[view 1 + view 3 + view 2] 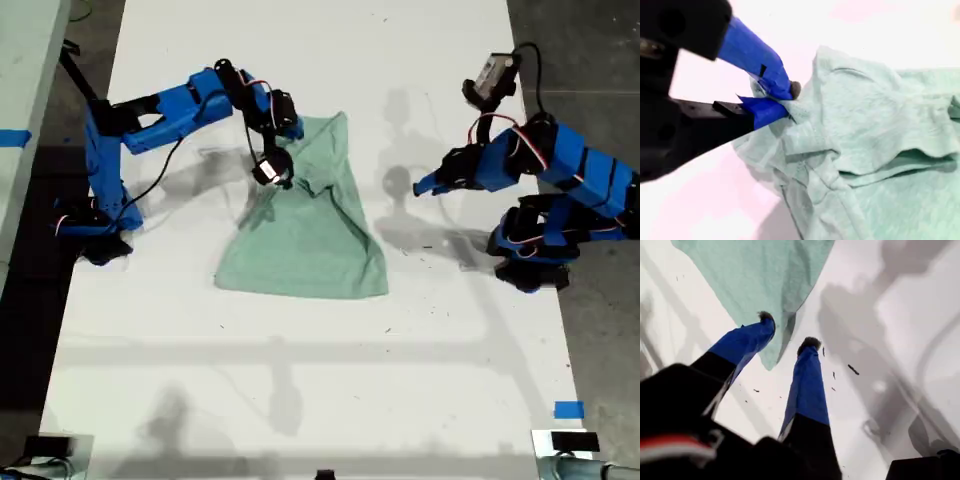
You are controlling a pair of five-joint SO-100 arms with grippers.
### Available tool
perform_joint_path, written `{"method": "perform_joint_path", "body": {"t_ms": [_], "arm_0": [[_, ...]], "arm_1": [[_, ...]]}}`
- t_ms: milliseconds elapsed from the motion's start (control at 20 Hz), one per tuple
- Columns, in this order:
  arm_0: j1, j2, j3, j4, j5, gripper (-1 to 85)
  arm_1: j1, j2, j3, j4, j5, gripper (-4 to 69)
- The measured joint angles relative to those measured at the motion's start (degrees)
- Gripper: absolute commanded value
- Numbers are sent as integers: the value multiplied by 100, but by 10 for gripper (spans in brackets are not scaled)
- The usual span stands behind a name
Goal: Fold t-shirt
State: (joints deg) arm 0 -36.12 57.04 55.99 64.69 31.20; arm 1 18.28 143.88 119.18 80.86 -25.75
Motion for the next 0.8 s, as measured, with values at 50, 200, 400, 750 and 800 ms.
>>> {"method": "perform_joint_path", "body": {"t_ms": [50, 200, 400, 750, 800], "arm_0": [[0, -580, -554, -18, 0, 215], [0, -976, -958, 53, 0, 261], [0, -272, -1020, 765, 237, 270], [1468, 3032, 1547, 1433, 176, 251], [1819, 3665, 2373, 1230, 35, 248]], "arm_1": [[-62, 97, 53, 0, 62, 152], [-211, 431, 334, 0, 237, 162], [-316, 668, 844, -97, 299, 199], [-1371, 826, 1872, -1195, 606, 257], [-1600, 809, 2048, -1389, 677, 260]]}}
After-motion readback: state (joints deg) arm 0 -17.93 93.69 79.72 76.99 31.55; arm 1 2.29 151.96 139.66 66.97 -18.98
